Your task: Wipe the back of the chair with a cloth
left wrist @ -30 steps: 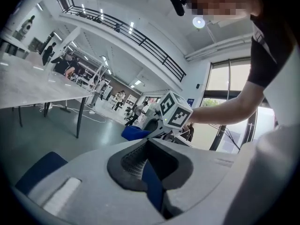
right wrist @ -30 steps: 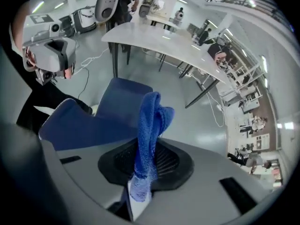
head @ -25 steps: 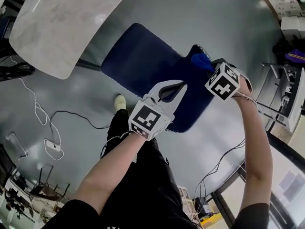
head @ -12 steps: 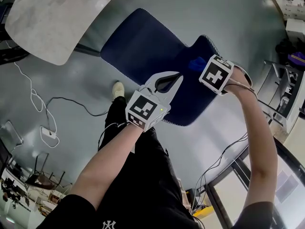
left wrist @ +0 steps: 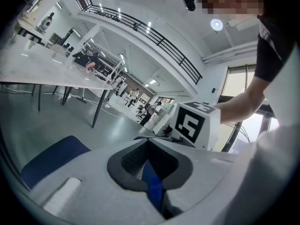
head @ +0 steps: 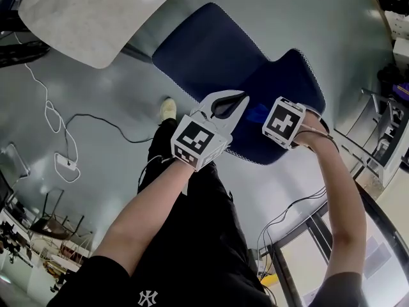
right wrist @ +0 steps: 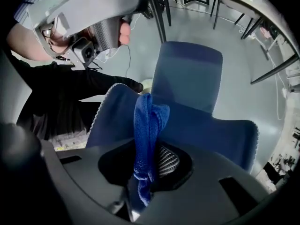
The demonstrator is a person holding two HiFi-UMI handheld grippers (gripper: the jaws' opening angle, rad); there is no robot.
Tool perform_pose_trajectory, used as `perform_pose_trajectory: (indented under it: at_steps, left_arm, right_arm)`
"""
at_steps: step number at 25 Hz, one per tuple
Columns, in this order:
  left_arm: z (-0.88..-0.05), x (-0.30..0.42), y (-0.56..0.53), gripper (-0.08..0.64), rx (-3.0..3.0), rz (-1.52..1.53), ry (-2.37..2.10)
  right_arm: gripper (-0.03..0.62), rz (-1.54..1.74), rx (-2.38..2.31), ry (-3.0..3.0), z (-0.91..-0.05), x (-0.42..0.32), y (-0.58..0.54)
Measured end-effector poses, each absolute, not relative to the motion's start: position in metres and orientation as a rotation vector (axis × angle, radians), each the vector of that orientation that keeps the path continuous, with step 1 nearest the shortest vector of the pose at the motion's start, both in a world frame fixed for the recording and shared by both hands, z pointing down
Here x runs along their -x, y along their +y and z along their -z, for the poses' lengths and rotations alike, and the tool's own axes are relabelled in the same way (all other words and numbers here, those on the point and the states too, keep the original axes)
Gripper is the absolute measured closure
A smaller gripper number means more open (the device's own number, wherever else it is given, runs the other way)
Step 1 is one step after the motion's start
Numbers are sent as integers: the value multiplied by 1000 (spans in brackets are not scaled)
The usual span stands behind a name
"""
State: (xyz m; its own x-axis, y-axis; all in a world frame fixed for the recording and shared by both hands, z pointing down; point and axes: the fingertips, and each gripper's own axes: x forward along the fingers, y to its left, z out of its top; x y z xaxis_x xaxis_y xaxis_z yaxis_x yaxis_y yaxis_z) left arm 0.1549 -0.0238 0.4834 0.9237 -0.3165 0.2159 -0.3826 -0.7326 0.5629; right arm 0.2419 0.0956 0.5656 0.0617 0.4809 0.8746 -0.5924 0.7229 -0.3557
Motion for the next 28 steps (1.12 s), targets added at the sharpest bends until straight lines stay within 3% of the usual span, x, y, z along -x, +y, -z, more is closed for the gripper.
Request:
perform_pose_trajectory:
  at_steps: [6,17,28]
  left_arm:
    - [-477,-144,-32,552,-2455,-128,-486]
    - [-469,-117,-38,552,-2472,-99,-395]
    - [-520,-130,-20,552,-2405,-192,-456]
  right_arm:
    - [517,-911,-45,-1351,-565,-194,128]
    - [517,-1395,-131,-1500,-533,-127,129]
    - [517,-1269,43,-1273,-588,-153,138]
